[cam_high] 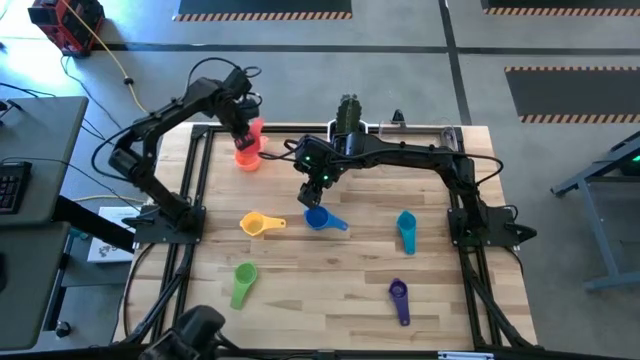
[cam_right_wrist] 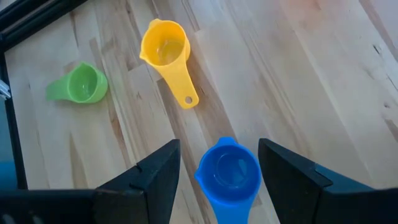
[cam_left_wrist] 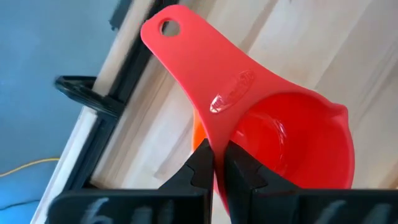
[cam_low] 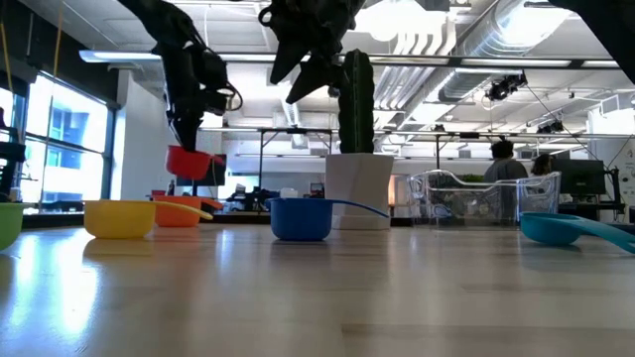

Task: Nest measuring cups in basket
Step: Stack the red measuring cup on top of the orange measuring cup

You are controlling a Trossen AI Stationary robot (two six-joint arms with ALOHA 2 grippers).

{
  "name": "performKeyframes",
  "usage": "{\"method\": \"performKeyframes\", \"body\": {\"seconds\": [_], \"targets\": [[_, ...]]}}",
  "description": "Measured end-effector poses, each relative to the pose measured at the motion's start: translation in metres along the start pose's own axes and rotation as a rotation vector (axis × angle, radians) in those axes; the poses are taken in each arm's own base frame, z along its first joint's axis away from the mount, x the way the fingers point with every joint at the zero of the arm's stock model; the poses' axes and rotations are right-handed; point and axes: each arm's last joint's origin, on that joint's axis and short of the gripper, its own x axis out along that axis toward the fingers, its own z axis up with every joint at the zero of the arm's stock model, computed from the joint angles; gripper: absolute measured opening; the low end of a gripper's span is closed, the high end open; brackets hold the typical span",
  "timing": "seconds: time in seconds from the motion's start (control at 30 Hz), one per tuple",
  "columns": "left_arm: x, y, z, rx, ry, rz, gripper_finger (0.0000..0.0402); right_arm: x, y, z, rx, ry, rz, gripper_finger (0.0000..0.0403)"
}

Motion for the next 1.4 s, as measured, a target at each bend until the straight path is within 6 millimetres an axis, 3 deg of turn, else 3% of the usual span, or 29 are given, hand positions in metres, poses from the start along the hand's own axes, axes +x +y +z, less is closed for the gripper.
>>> {"method": "performKeyframes", "body": {"seconds": [0.3,1.0,1.4], "targets": [[0.025,0.005,0.005,0.062,0.084,-0.012,0.0010,0.000,0.000,0.000,0.000,0.001,0.000,0.0207],[0.059,0.010,0.010,0.168,0.190,-0.037,0.0010,0.000,0.000,0.000,0.022,0.002,0.001,0.0207],[0.061,0.010,0.011,0.204,0.187,-0.039,0.0010,0.000,0.000,0.000,0.019,0.002,0.001,0.0207]]}}
